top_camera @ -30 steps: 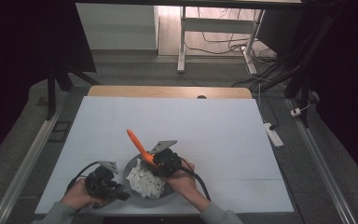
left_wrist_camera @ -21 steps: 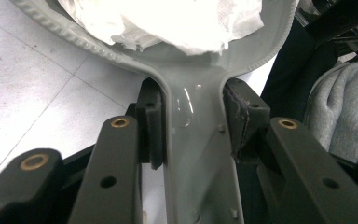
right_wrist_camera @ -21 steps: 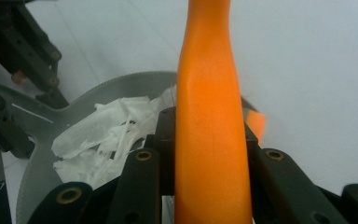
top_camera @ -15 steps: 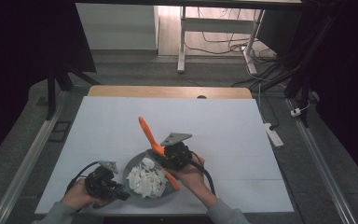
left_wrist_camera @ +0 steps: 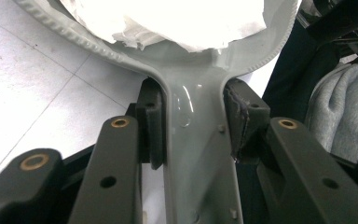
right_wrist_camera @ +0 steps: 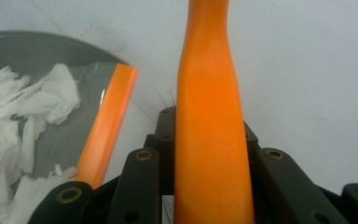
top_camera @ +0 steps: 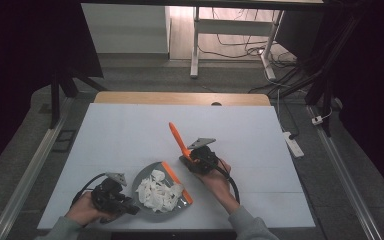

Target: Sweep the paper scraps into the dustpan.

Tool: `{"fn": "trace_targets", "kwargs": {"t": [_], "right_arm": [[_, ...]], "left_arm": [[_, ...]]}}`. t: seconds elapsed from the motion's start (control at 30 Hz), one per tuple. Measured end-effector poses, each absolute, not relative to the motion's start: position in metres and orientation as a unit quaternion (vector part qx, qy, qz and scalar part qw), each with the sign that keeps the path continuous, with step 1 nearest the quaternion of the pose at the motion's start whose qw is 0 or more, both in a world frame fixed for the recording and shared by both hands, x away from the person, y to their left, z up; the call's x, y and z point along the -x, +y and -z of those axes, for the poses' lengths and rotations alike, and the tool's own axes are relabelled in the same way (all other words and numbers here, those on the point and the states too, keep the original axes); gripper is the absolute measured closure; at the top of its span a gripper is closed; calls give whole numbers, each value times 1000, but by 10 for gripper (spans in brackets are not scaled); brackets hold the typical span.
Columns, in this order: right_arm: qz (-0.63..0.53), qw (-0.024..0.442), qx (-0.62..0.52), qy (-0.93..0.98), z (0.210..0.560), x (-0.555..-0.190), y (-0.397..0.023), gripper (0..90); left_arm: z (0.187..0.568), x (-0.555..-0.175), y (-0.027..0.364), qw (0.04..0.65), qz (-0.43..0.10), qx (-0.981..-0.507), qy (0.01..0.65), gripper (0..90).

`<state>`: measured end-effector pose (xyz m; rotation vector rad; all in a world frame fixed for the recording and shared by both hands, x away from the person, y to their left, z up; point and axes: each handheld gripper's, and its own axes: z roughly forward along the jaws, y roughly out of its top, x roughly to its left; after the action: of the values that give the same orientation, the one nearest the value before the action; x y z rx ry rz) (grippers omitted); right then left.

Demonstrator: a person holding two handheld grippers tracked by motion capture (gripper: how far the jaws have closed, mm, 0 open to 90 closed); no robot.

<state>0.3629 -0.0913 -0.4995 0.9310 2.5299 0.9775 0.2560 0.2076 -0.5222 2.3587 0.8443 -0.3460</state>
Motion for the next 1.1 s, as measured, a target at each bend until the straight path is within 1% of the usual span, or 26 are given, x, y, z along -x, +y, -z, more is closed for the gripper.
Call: {"fn": "trace_targets", "kwargs": {"t": [0.27, 0.5, 0.6, 0.67, 0.73, 0.9, 1.1], "right_arm": [[-340, 101, -295, 887, 505, -338, -73, 716], [-373, 66, -259, 888, 496, -316, -51, 716], [-384, 68, -239, 889, 490, -308, -43, 716], [-389, 81, -234, 887, 485, -307, -42, 716], [-396, 95, -238, 882, 480, -309, -47, 716], [-410, 97, -264, 868, 473, -320, -65, 717], [-416, 102, -273, 861, 467, -326, -77, 716]], "left_arm": [[522, -256, 208, 304, 128, -888, 321, 619], [523, -256, 206, 303, 128, -888, 320, 619], [523, -256, 206, 302, 128, -889, 320, 619], [523, -256, 206, 303, 128, -889, 320, 619], [523, -256, 206, 302, 127, -889, 320, 619], [523, -256, 206, 301, 128, -890, 319, 619], [523, -256, 207, 306, 126, -888, 320, 619]]}}
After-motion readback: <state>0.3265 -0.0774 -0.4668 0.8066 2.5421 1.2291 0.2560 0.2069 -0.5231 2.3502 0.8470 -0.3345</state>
